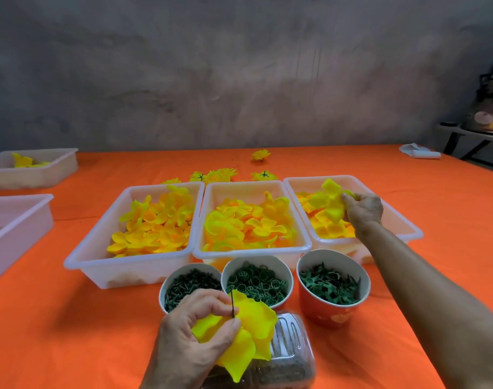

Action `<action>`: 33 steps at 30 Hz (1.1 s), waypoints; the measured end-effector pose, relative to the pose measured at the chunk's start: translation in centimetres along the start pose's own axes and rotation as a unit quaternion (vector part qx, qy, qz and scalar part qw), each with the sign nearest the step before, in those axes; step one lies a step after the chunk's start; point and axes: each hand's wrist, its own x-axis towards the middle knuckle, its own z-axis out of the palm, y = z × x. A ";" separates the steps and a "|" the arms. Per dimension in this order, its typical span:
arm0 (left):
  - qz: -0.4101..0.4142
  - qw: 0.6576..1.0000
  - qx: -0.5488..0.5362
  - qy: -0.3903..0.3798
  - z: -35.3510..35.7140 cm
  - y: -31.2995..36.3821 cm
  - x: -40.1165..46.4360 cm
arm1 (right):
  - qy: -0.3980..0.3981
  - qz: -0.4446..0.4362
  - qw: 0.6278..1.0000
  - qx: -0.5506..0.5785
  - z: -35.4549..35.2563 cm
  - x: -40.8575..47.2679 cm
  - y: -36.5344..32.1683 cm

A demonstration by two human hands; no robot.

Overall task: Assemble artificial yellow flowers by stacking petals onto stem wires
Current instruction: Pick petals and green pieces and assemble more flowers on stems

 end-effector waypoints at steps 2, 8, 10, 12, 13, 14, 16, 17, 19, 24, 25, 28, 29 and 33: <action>-0.004 1.000 -0.002 -0.002 0.0 -0.1 -0.1 | -0.038 0.037 0.992 0.115 -0.1 -0.4 -0.2; -0.003 1.000 -0.002 -0.007 0.0 0.1 0.0 | -0.020 0.047 0.984 0.171 0.1 -1.7 -0.8; -0.005 1.000 -0.005 -0.013 0.0 0.1 0.2 | -0.018 0.047 0.983 0.179 0.4 -1.9 -0.8; -0.005 1.000 -0.005 -0.018 -0.2 0.2 0.2 | -0.017 0.048 0.981 0.185 0.8 -2.3 -0.7; -0.003 1.000 -0.003 -0.020 -0.2 0.2 0.3 | -0.016 0.048 0.981 0.188 1.0 -2.5 -0.7; -0.002 1.000 0.000 -0.022 -0.3 0.2 0.3 | -0.015 0.046 0.981 0.188 1.1 -2.7 -0.7; 0.003 1.000 0.007 -0.026 -0.5 0.3 0.4 | -0.015 0.042 0.979 0.197 1.4 -3.2 -0.8; 0.004 1.000 0.010 -0.029 -0.5 0.3 0.4 | -0.021 0.043 0.977 0.210 1.5 -3.5 -0.8; 0.005 0.999 0.012 -0.029 -0.5 0.3 0.5 | -0.048 0.048 0.970 0.234 1.6 -4.0 -1.1; 0.006 1.000 0.015 -0.025 -0.4 0.3 0.4 | -0.129 0.057 0.954 0.265 1.7 -5.4 -2.4; 0.004 1.000 0.017 -0.024 -0.4 0.3 0.4 | -0.138 0.059 0.951 0.270 1.7 -5.6 -2.6; 0.004 0.999 0.023 -0.026 -0.5 0.3 0.3 | -0.152 0.053 0.950 0.268 1.7 -6.6 -3.2; 0.005 0.999 0.025 -0.028 -0.6 0.2 0.3 | -0.154 0.047 0.950 0.266 1.8 -6.9 -3.3; -0.002 0.999 0.011 -0.039 -0.8 0.3 0.4 | -0.168 0.024 0.949 0.264 2.0 -8.2 -3.8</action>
